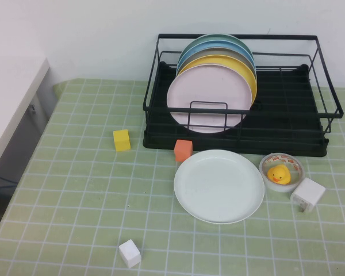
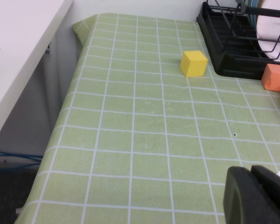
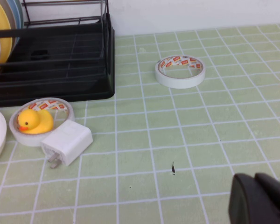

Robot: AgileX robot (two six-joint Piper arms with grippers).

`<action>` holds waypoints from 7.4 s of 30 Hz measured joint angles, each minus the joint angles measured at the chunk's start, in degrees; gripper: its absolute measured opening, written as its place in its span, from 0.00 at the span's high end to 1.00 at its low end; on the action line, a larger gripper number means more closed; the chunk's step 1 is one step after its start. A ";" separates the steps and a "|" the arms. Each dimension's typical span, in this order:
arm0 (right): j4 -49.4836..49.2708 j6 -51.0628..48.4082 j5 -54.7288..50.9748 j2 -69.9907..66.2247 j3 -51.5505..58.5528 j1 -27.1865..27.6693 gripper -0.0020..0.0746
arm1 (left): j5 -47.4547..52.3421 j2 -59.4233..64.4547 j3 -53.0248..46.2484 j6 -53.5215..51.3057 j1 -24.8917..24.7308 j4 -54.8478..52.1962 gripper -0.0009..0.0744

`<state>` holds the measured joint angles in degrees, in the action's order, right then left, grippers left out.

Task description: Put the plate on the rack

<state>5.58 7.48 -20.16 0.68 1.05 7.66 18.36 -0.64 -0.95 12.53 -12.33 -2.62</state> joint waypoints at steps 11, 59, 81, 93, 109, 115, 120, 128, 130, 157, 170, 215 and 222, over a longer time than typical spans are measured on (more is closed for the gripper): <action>0.00 0.00 0.00 0.00 0.00 0.00 0.98 | 0.00 0.00 0.00 0.00 0.00 0.00 0.99; -4.96 4.72 72.22 0.09 0.49 0.00 0.98 | -49.99 -0.16 -0.24 3.53 0.00 0.40 0.99; 6.66 12.30 4.55 -22.43 -23.55 0.00 0.98 | 13.19 35.18 34.70 10.35 0.04 2.28 0.99; 6.66 12.30 -10.81 -39.20 -23.55 0.00 0.98 | 13.19 60.28 35.27 2.38 0.04 16.84 0.99; -20.60 -12.47 -10.45 -44.08 -23.55 0.00 0.98 | 14.46 87.58 54.31 -28.13 -6.60 47.89 0.99; -43.92 -37.59 -13.15 -50.91 -23.55 0.00 0.98 | 14.58 95.80 63.63 -27.90 -11.93 46.45 0.99; -67.07 -59.98 -17.40 -60.68 -23.64 0.00 0.98 | 15.17 96.91 67.93 -27.79 -12.51 44.43 0.99; -81.03 -68.67 -14.49 -82.46 -30.25 -6.29 0.98 | 17.48 91.51 69.17 -26.09 -6.52 44.49 0.99; -82.10 -68.80 -11.73 -86.42 -32.82 -10.37 0.98 | 18.37 88.84 69.17 -26.75 -5.81 44.94 0.99; -91.94 -59.60 2.94 -118.85 -56.60 -22.27 0.45 | 28.37 53.60 69.17 -24.97 -5.57 32.16 0.99; -94.94 -59.47 2.19 -121.32 -57.96 -22.17 0.91 | 33.34 53.25 69.17 -21.29 -5.57 31.68 0.99; -79.32 -59.13 -12.40 -66.86 -38.35 -25.36 0.96 | 31.67 65.25 49.70 -37.85 -5.57 66.90 0.44; -79.65 -61.26 -10.68 -66.76 -38.35 -25.58 0.96 | 30.61 66.37 49.61 -43.29 -5.57 67.01 0.85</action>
<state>-74.07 -53.78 -30.84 -66.08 -37.30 -17.92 48.97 65.72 48.65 -30.75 -17.90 64.39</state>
